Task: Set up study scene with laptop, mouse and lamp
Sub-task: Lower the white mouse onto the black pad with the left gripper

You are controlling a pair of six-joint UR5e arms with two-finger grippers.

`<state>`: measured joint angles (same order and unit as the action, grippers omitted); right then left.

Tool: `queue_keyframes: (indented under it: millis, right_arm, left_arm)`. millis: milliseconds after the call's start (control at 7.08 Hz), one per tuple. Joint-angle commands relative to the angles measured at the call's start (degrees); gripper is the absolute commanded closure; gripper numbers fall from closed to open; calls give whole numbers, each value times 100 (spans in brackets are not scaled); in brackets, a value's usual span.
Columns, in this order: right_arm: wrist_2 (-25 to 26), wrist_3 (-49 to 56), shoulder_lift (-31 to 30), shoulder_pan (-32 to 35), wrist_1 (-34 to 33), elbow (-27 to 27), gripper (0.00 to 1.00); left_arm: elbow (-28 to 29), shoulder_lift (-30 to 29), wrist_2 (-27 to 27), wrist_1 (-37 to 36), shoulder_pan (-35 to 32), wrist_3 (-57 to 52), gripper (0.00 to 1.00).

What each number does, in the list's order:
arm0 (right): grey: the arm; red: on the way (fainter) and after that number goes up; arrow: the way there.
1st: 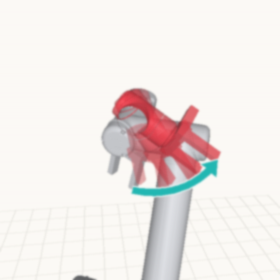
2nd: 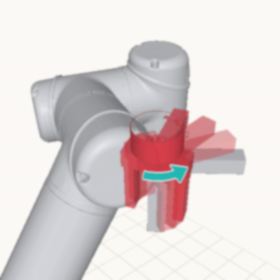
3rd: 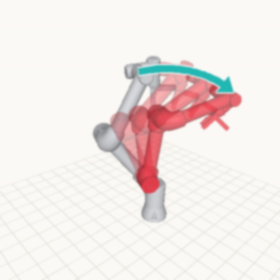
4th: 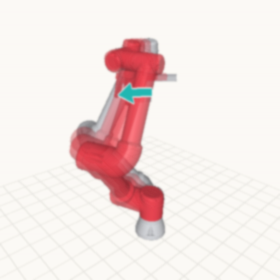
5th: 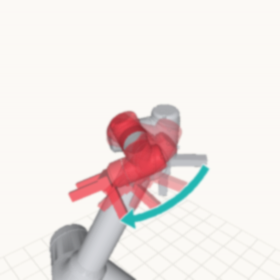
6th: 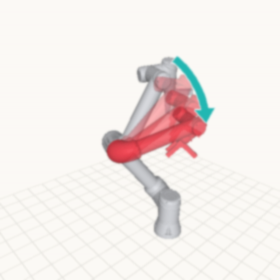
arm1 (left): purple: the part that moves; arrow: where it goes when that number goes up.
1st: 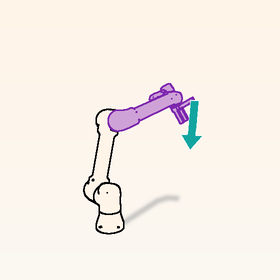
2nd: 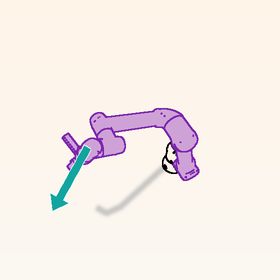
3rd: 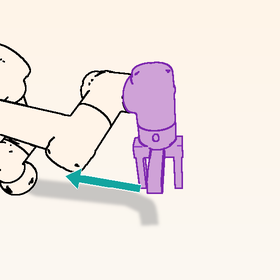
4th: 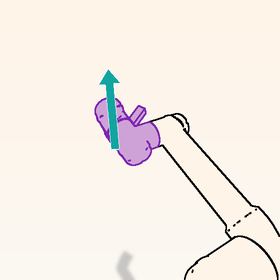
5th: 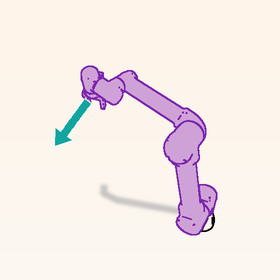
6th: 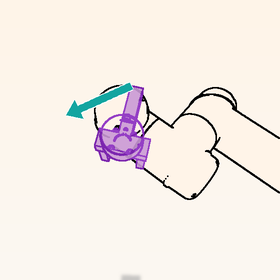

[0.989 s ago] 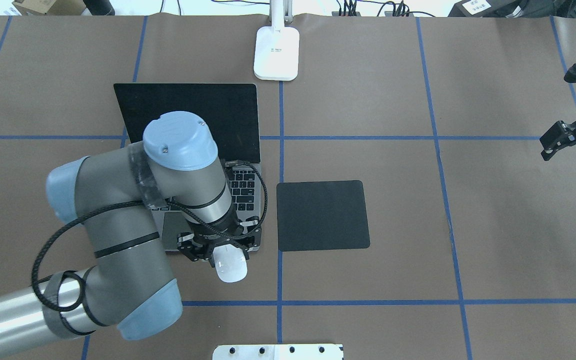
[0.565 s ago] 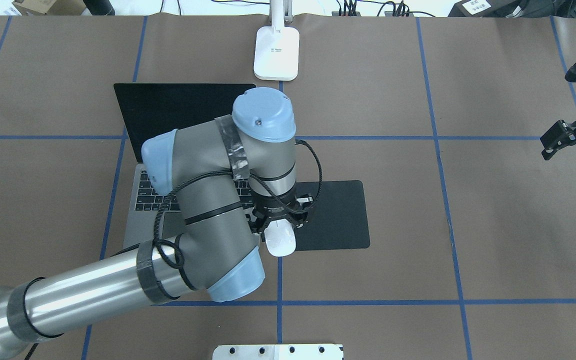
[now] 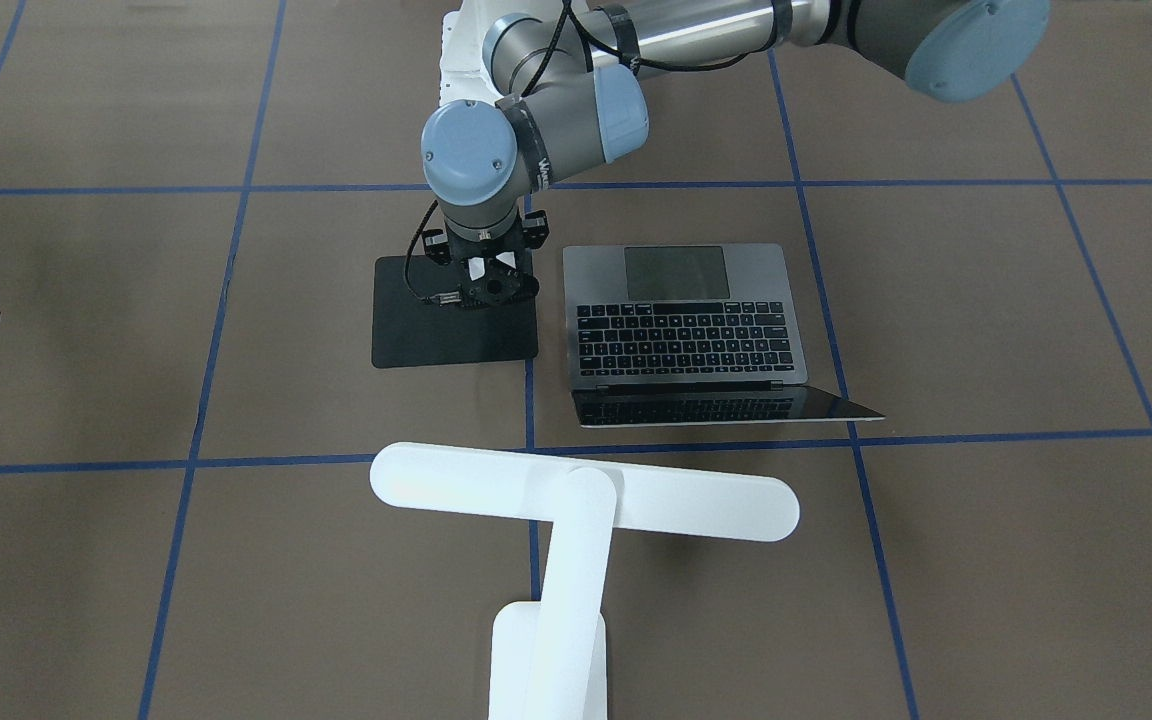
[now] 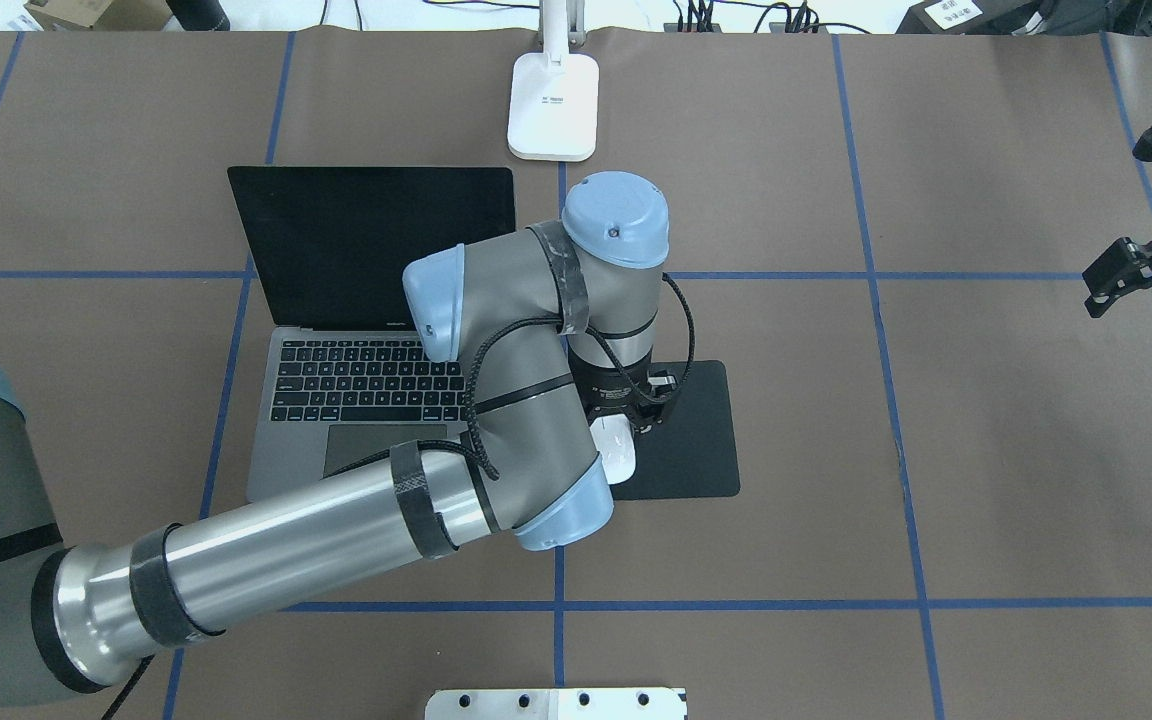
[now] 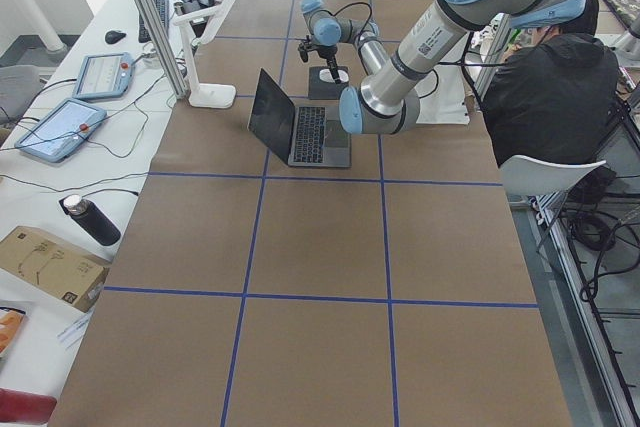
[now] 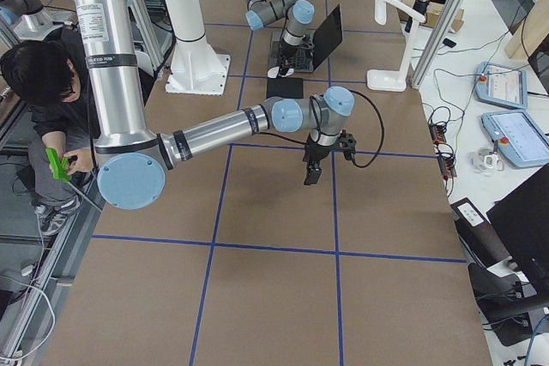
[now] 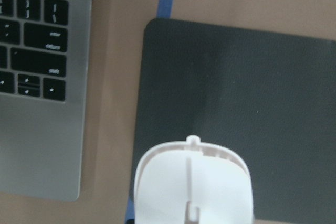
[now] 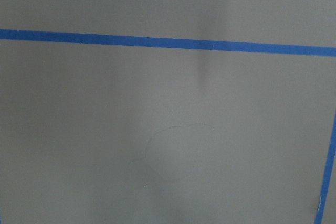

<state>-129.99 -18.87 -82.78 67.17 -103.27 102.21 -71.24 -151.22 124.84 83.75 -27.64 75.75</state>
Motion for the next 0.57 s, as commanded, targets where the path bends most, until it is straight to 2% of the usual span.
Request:
queue_keyframes:
  millis: [0,424]
  right_arm:
    - [0,6,16,33,0,1,0]
    - [-9,-3,51,60,0,1,0]
  left_arm:
    - [784,-564,-196,45,13,-331,82]
    - [1268,-681,-241,281,22,-518,82]
